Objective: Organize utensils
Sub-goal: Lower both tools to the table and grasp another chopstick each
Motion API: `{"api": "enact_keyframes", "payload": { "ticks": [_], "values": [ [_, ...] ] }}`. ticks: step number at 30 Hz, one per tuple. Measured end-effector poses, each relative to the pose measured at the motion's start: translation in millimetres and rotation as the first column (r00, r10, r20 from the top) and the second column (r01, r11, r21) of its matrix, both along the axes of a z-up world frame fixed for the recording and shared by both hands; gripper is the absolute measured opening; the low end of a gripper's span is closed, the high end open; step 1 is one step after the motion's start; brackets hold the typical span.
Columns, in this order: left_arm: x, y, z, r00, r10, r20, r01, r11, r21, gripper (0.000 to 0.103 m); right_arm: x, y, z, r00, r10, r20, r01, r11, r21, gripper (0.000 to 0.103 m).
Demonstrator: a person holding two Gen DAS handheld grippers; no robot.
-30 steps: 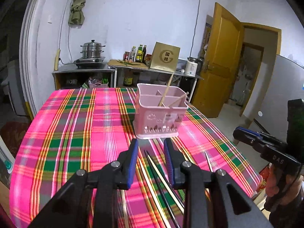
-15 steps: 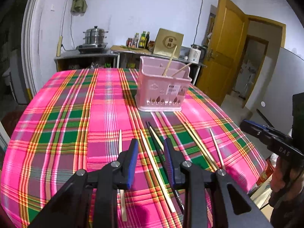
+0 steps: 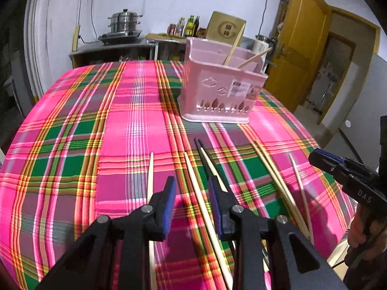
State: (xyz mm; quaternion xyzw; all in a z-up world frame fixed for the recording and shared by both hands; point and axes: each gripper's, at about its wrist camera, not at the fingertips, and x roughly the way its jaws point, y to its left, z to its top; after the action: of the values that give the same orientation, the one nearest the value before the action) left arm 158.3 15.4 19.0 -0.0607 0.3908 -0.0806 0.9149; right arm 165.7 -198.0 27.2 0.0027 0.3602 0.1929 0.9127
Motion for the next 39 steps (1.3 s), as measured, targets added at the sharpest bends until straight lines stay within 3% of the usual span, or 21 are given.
{"api": "enact_keyframes", "payload": {
  "ticks": [15,32,39],
  "values": [
    [41,-4,-30,0.994,0.019,-0.106,-0.015,0.999,0.040,0.029,57,19,-33,0.991,0.003,-0.135,-0.017,0.994,-0.106,0.016],
    [56,-8,-32,0.991,0.003,-0.137,0.005,0.998,0.055,0.029,80,32,-48,0.983,-0.001,-0.183,-0.028,0.987,-0.161,0.015],
    [60,-18,-33,0.990,0.014,-0.140,0.003,0.992,0.122,0.029,81,33,-50,0.984,-0.003,-0.181,-0.028,0.985,-0.172,0.015]
  ]
}}
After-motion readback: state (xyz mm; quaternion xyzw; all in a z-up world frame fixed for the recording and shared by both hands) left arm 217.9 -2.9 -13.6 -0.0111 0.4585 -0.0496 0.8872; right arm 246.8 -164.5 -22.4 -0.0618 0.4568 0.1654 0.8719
